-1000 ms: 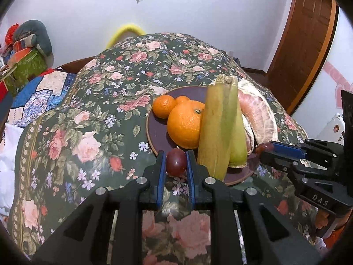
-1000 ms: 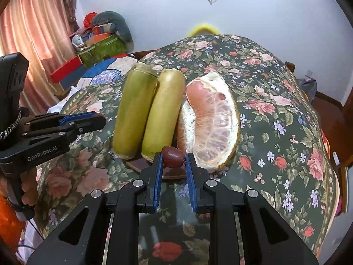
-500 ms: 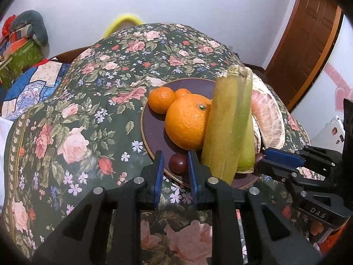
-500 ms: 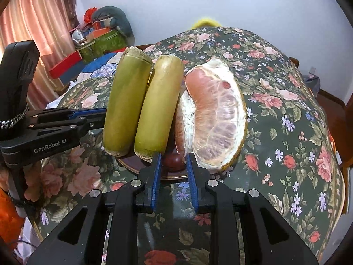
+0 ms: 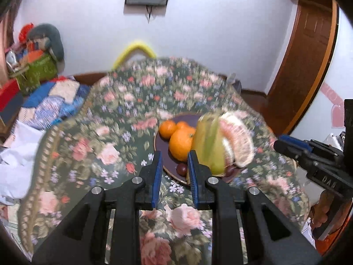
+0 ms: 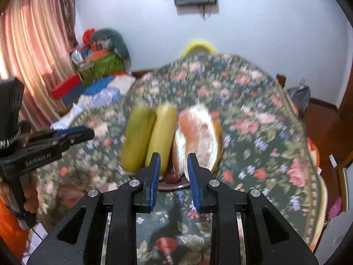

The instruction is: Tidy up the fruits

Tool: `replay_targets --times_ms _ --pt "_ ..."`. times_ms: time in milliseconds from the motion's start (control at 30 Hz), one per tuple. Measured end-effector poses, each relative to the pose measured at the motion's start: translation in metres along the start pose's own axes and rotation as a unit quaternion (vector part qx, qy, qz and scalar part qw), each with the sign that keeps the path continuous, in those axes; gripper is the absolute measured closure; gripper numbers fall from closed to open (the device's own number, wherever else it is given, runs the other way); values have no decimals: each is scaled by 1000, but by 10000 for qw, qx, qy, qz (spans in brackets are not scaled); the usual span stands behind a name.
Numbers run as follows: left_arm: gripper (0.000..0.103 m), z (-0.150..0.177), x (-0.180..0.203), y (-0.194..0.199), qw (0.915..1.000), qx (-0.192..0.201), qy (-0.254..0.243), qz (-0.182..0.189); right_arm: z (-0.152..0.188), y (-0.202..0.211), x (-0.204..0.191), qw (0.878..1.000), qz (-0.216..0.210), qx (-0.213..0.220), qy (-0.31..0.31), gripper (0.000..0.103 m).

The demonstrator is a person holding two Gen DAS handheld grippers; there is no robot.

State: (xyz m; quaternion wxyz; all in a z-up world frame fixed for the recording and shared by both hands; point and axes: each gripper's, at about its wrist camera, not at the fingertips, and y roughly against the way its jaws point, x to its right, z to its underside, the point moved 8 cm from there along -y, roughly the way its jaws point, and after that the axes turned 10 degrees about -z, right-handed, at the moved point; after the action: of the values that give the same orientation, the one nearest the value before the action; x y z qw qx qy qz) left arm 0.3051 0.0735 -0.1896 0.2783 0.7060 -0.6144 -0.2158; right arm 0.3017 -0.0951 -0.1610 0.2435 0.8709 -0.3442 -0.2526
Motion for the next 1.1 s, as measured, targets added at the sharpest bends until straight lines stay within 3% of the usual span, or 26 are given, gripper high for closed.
replay_targets --times_ms 333,400,633,767,900,1033,1100 --pt "79 -23 26 127 9935 1138 28 21 -36 117 -55 9903 47 1332 384 79" --pt "72 -25 31 152 9904 1380 6 34 -40 136 -64 9868 68 1559 445 68" --pt "47 -26 39 212 9799 1996 -21 -56 -46 182 -81 9760 171 2109 521 53" --pt "22 -23 40 236 9730 2301 -13 -180 -45 190 -85 9719 292 2257 600 37" --pt "13 -21 41 249 9681 2489 -31 -270 -43 194 -90 9690 406 2349 649 22" --pt "2 -17 42 256 9659 2565 -69 -338 -43 194 -92 9672 528 2387 694 15" --pt "1 -16 41 258 9649 2603 -48 -346 -42 196 -93 9653 632 2434 701 3"
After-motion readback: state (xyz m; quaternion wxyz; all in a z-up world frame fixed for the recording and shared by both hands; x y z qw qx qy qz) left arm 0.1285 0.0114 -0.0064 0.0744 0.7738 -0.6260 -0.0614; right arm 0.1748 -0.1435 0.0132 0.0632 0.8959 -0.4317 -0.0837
